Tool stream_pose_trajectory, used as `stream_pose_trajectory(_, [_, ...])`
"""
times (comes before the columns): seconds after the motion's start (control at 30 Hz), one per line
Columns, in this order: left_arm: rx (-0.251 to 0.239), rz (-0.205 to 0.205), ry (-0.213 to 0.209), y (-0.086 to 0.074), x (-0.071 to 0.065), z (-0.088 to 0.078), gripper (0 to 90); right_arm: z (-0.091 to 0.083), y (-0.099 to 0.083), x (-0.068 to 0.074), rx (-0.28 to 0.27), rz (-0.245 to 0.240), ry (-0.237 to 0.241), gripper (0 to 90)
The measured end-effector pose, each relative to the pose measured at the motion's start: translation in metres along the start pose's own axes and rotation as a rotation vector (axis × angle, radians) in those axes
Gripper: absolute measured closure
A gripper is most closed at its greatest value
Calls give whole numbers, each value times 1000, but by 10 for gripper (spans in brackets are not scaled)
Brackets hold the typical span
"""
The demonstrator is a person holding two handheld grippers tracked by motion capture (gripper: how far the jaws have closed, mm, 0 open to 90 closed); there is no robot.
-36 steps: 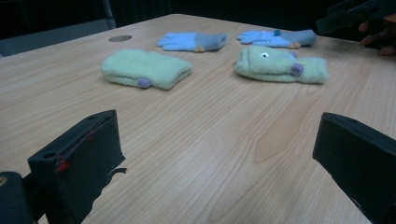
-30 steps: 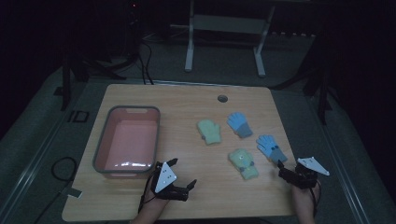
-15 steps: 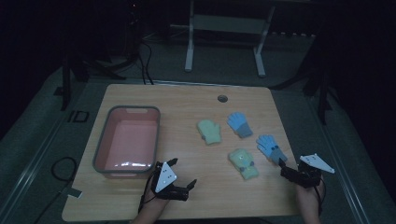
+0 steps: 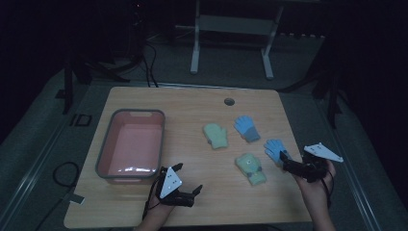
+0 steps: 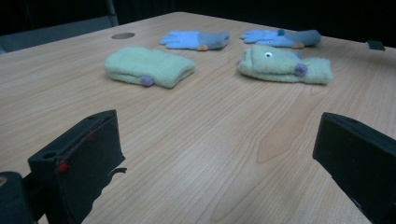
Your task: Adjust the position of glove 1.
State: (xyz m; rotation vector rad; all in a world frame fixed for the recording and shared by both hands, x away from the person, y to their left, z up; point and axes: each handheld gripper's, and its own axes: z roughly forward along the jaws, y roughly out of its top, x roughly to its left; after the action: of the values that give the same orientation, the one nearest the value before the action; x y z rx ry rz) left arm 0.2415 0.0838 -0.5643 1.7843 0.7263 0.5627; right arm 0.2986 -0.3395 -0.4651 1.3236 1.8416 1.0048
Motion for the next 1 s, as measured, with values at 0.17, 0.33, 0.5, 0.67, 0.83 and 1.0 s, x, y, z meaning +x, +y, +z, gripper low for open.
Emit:
stream_pose_trajectory(0.17, [0,0,-1,0,0,0,15,1,16,5,-7,-9,24,113])
stream_pose_trajectory(0.33, [-2,2,-1,0,0,0,15,5,37,13,-8,-24,54,128])
stream_pose_trajectory(0.5, [-1,1,-2,0,0,0,15,13,53,23,0,-54,71,134])
stream_pose_trajectory(0.67, [-4,-2,-5,0,1,0,15,22,68,33,-1,-59,111,141])
stream_pose_trajectory(0.83, [-4,-5,-5,0,1,0,15,32,79,47,10,-83,146,141])
stream_pose_trajectory(1.0, [-3,3,-5,0,0,0,15,44,88,62,18,-99,184,142])
